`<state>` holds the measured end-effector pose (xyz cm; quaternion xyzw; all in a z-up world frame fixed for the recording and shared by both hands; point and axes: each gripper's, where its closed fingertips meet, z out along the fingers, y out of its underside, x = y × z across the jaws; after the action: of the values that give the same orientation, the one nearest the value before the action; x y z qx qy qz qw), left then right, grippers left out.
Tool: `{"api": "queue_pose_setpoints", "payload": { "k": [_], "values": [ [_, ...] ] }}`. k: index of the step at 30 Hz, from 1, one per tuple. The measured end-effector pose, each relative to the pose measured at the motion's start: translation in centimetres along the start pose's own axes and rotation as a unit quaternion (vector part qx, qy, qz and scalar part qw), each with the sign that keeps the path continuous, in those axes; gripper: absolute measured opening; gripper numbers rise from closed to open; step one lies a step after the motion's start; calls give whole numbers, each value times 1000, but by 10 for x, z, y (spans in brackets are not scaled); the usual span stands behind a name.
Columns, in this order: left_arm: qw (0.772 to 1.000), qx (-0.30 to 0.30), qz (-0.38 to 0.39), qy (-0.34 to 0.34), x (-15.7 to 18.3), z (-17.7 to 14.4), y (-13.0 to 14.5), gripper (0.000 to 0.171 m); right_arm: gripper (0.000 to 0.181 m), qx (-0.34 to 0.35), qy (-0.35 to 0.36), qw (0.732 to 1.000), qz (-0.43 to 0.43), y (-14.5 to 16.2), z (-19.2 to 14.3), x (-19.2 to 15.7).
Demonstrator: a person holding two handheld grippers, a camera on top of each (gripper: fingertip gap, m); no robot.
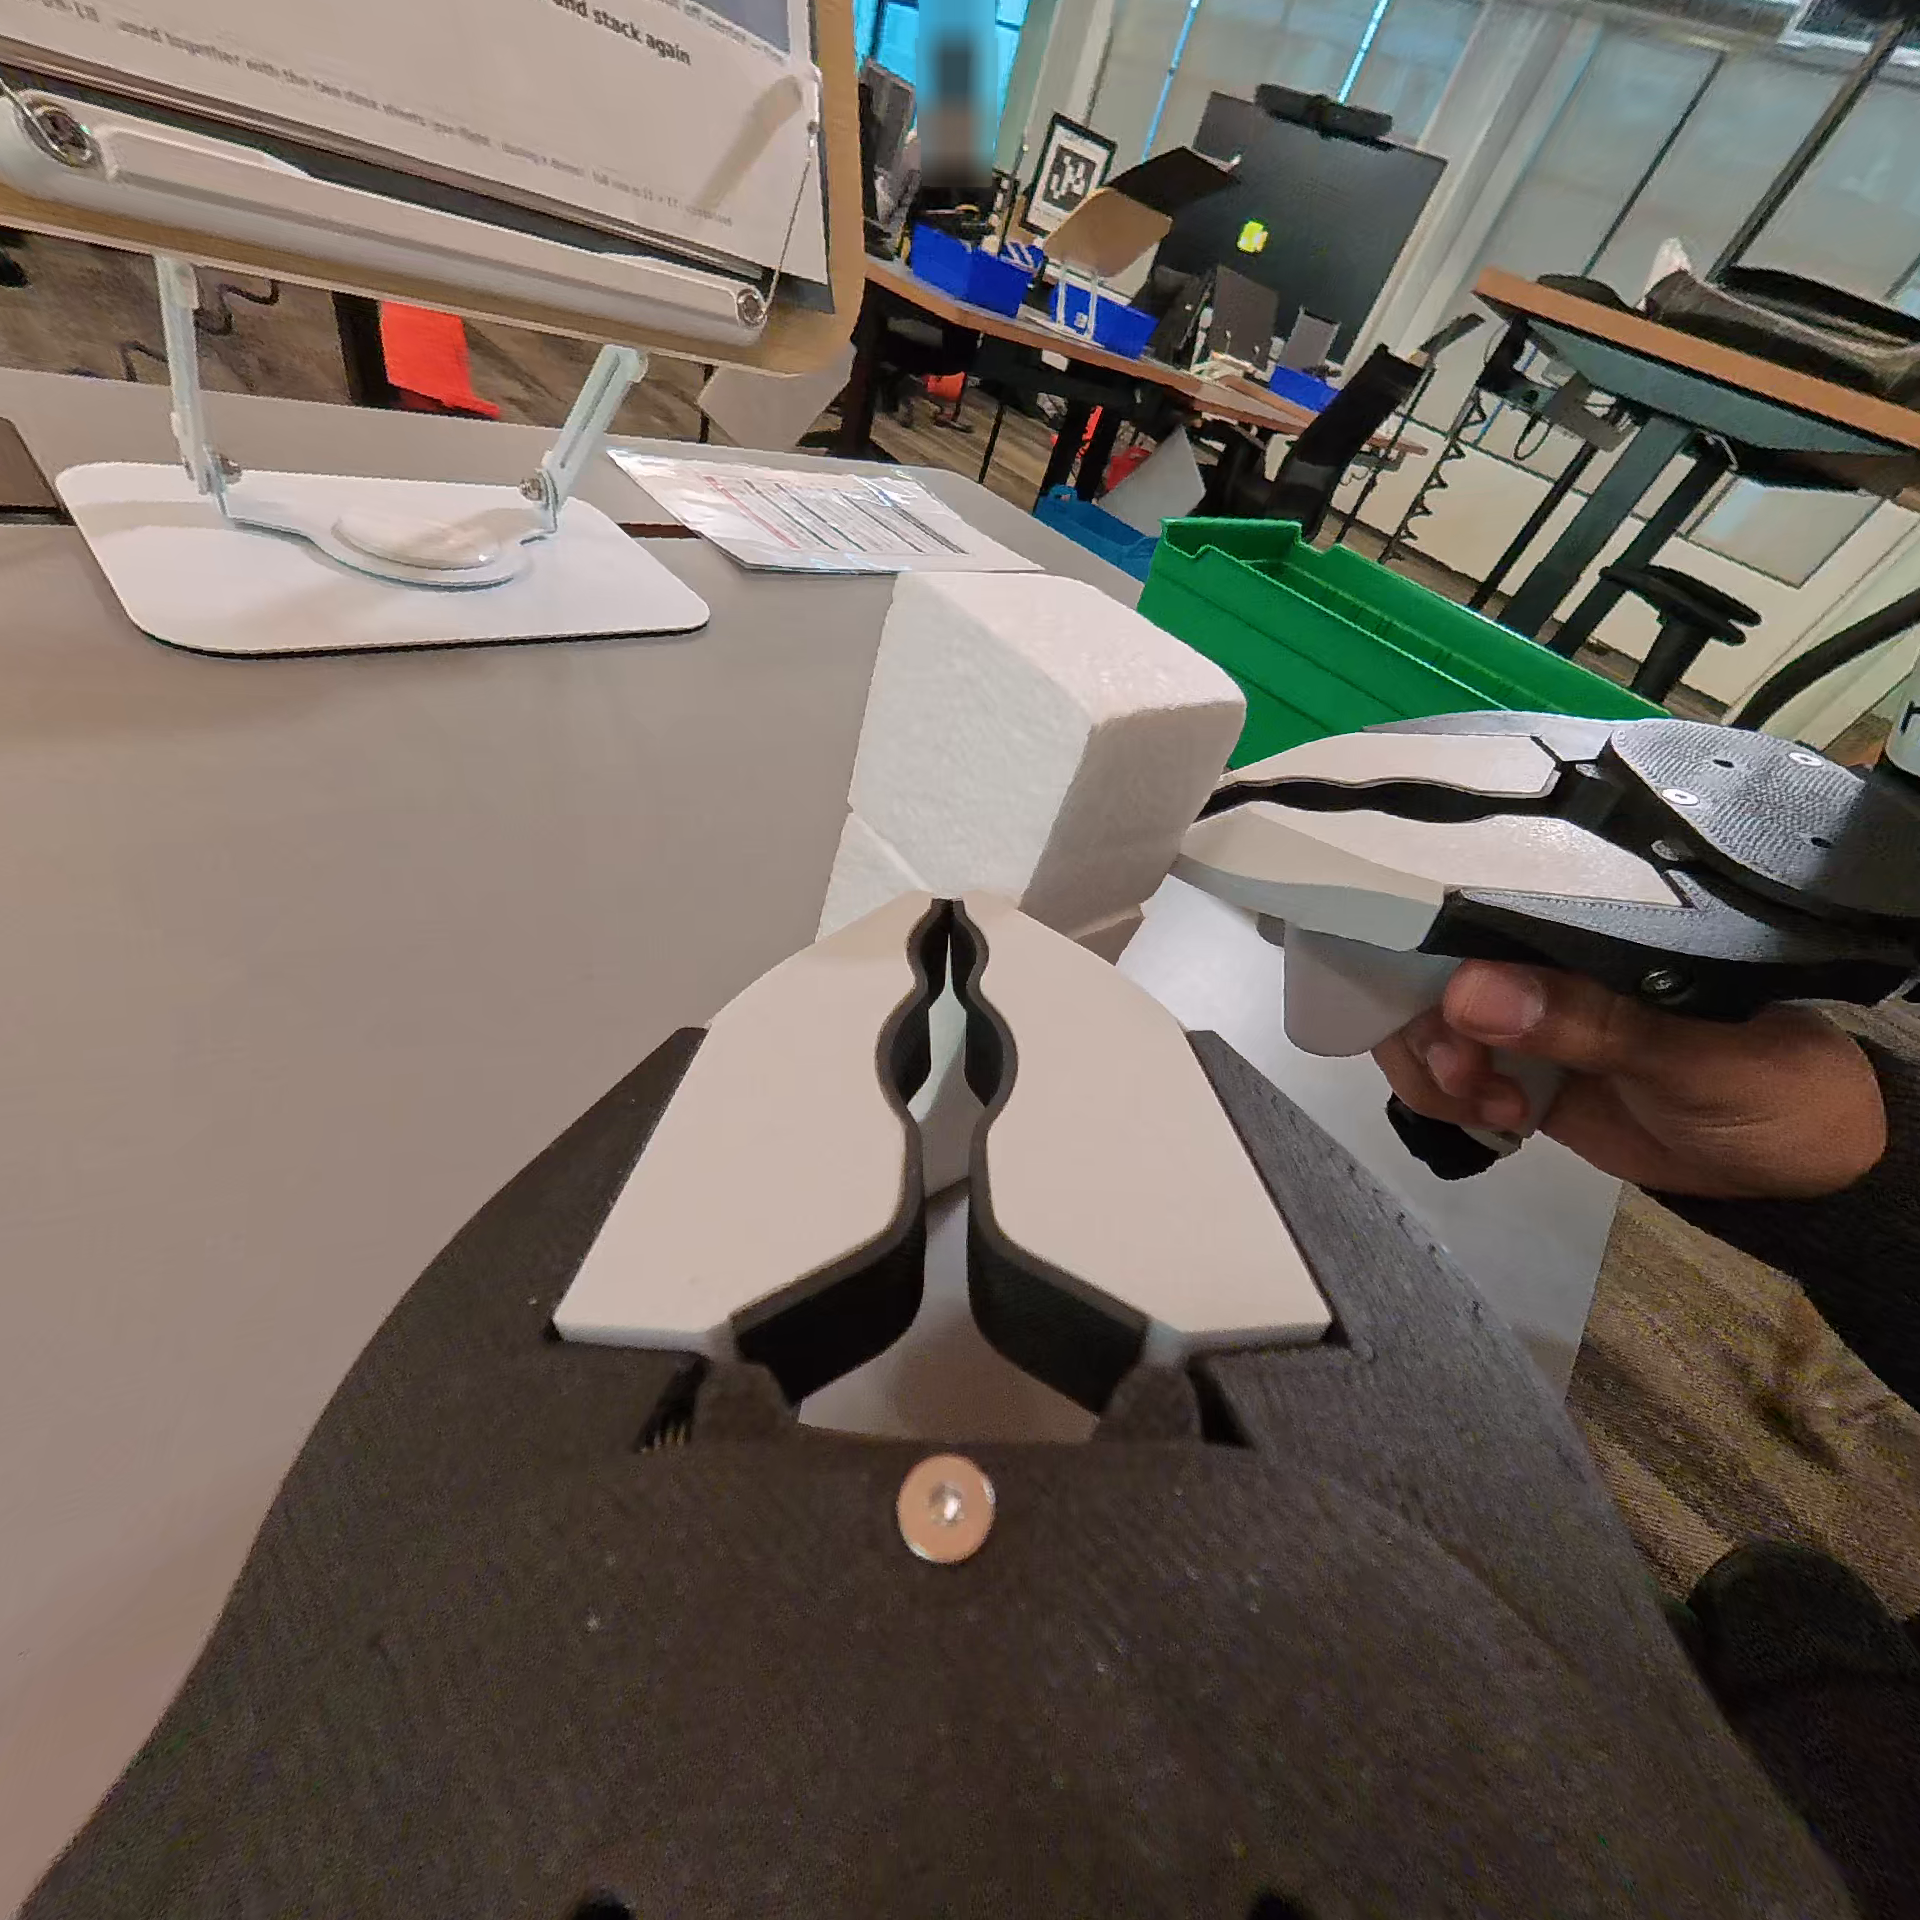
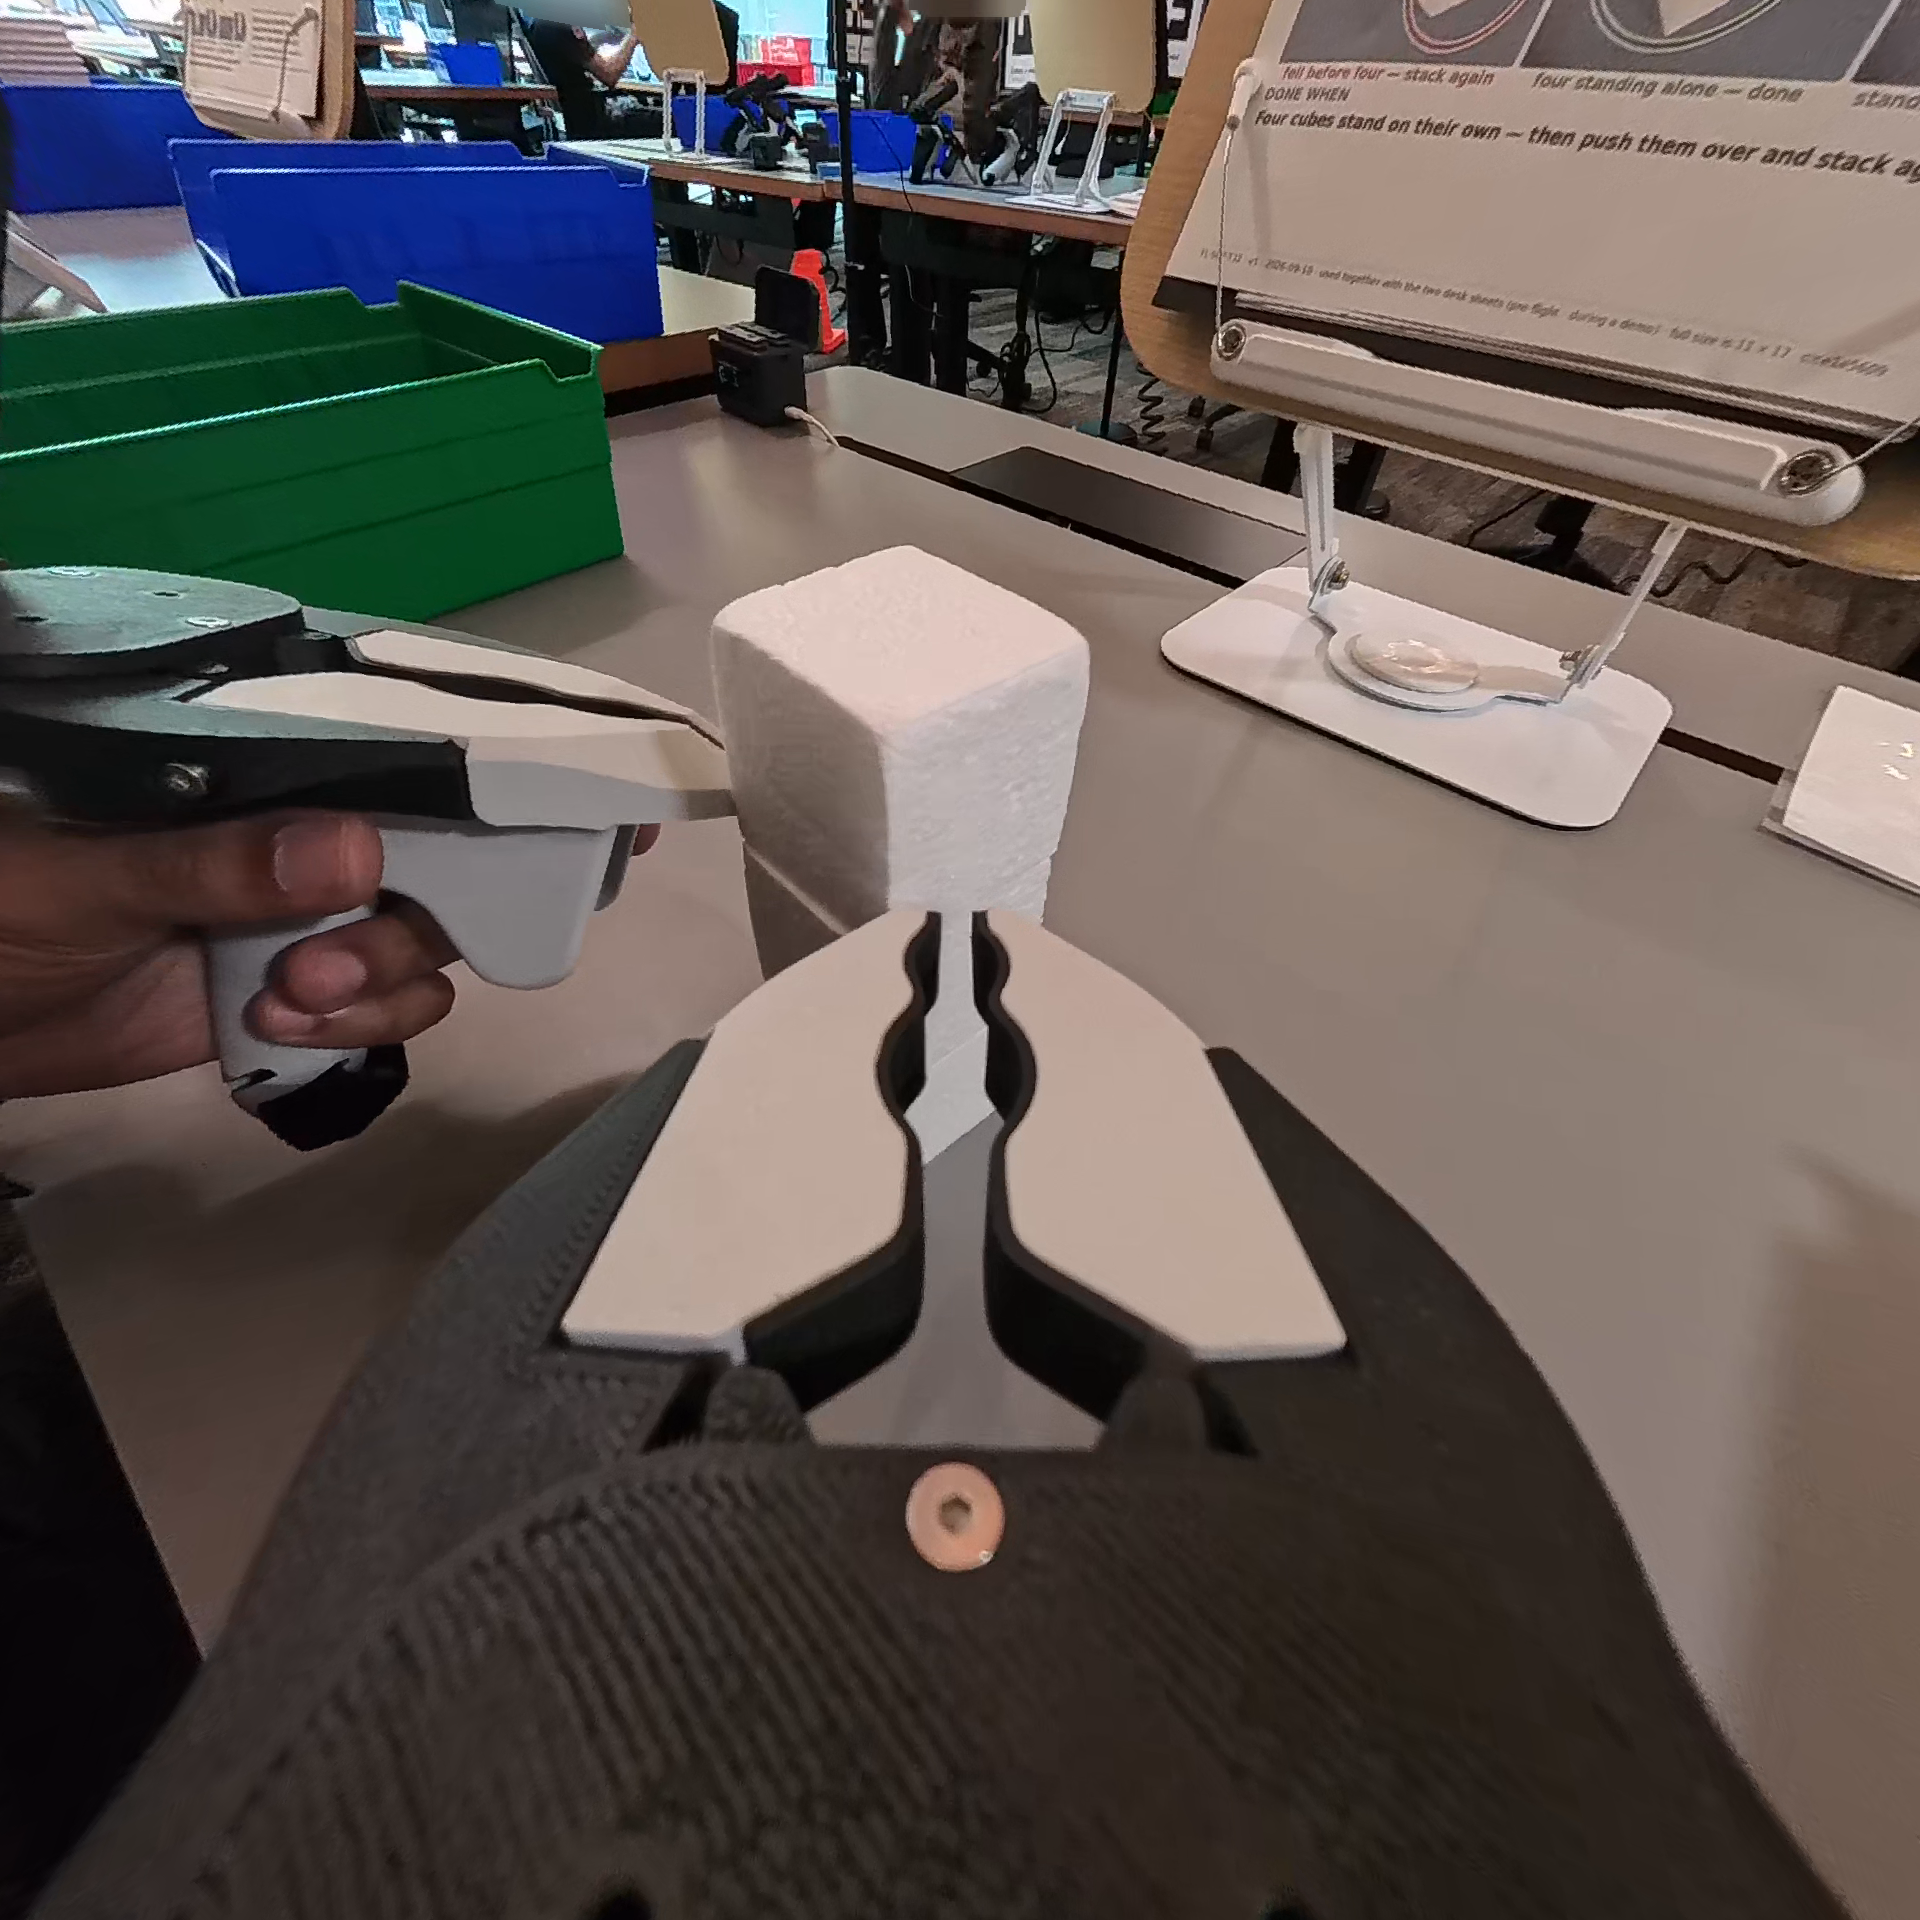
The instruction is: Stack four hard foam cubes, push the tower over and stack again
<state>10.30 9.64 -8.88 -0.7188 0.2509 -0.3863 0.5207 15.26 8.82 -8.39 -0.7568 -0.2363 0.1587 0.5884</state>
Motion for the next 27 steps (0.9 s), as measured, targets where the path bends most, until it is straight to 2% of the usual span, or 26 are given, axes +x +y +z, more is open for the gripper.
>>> {"api": "queue_pose_setpoints", "payload": {
  "k": [16, 20, 24, 27],
  "values": [
    [1000, -1, -27, -10, -10, -4, 1, 1, 10, 11, 6, 1000, 11, -3, -6, 10],
    [999, -12, -41, -28, -21, -5, 6, 1, 11, 10, -15, 1000, -11, -2, -15, 14],
    [997, -19, -55, -58, -35, -8, 10, 1, 0, -99, -97, 989, -57, 40, -18, 4],
    [994, -29, -76, -75, -43, -9, 14, 1, 0, -165, -150, 970, -99, 70, -14, -16]
  ]
}}
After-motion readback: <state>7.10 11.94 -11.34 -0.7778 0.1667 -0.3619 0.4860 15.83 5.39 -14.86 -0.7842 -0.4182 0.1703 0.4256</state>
